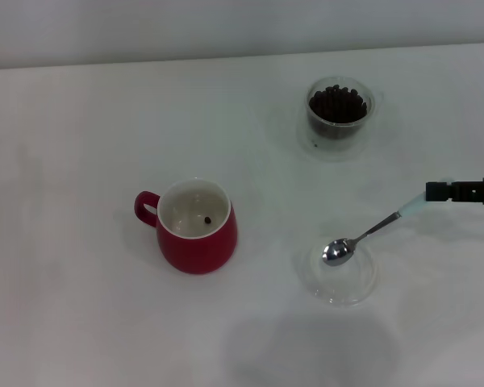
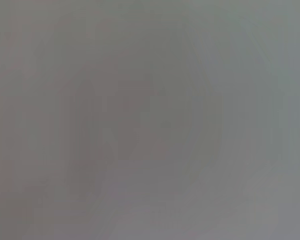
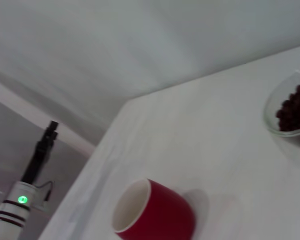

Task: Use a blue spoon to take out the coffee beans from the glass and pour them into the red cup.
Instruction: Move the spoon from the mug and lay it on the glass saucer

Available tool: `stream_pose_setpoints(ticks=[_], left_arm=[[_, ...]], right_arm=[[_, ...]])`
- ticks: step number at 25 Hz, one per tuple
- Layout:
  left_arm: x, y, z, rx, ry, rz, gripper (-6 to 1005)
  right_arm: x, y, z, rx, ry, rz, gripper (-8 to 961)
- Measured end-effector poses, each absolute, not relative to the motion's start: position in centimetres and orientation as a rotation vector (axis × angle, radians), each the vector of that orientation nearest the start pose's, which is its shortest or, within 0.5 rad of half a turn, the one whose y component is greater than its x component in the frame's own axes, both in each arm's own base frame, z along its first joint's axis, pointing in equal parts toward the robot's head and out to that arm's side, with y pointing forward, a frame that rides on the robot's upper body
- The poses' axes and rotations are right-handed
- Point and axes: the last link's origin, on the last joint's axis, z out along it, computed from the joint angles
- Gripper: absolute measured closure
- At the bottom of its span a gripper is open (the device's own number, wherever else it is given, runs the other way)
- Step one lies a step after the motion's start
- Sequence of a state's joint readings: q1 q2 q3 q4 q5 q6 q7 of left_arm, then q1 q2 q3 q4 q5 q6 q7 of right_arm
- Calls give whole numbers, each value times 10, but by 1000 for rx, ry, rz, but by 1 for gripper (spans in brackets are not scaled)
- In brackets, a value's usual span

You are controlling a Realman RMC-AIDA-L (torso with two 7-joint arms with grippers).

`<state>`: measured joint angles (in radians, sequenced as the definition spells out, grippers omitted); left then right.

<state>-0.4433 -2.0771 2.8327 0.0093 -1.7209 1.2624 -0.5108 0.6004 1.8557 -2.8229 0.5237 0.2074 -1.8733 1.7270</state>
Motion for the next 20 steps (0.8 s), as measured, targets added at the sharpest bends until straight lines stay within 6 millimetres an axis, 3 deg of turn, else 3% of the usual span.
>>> stream_pose_setpoints(ticks=[20], left_arm=[[-372,319,42,-1164,-816,-926,288]], right_arm=[[349,284,62,-2425,1592,607,698]])
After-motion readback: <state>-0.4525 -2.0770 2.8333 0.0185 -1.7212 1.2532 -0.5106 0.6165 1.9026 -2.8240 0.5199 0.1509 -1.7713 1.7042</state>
